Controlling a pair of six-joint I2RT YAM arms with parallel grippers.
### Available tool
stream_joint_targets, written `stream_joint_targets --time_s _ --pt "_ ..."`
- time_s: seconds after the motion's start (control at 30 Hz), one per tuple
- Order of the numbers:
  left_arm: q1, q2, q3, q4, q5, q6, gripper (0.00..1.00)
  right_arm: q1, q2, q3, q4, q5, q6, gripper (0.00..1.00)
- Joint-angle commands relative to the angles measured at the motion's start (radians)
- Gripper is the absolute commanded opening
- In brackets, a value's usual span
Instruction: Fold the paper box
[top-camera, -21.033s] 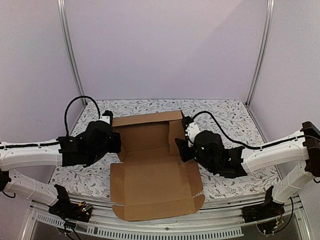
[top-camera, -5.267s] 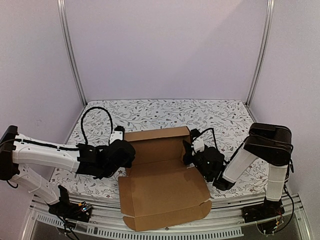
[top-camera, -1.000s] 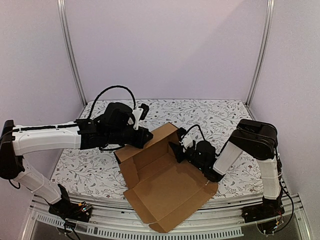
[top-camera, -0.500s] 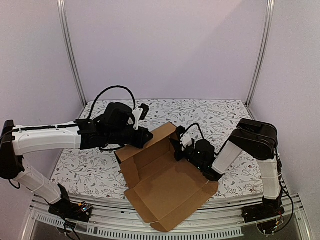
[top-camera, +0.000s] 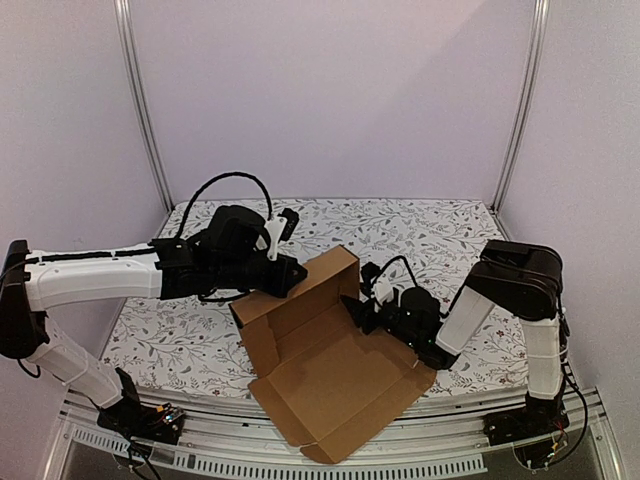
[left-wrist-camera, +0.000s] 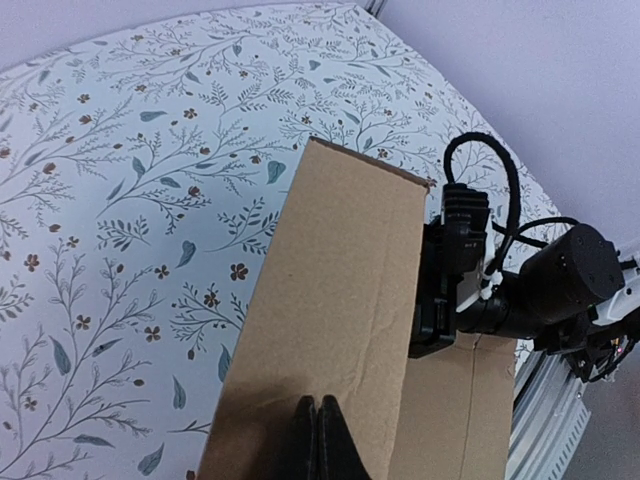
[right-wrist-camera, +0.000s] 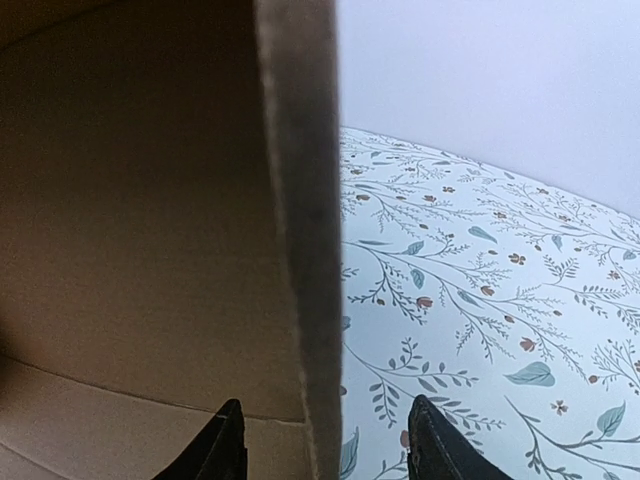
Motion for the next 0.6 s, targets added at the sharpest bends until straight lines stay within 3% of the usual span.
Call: stream_joint_targets --time_s 0.0,0.3,0.57 --pt "0.009 0.016 -0.035 -0.083 0.005 0.001 0.0 0.002 -0.022 -0.039 0.055 -0.015 0.039 0.54" --pt "0.009 0.023 -0.028 -0.088 0.008 0.008 0.0 0.002 0.022 -0.01 0.054 -0.001 0.051 0.39" --pt "0.009 0.015 -0.025 -0.098 0.008 0.01 0.0 0.002 0.066 0.043 0.053 -0.002 0.07 0.37"
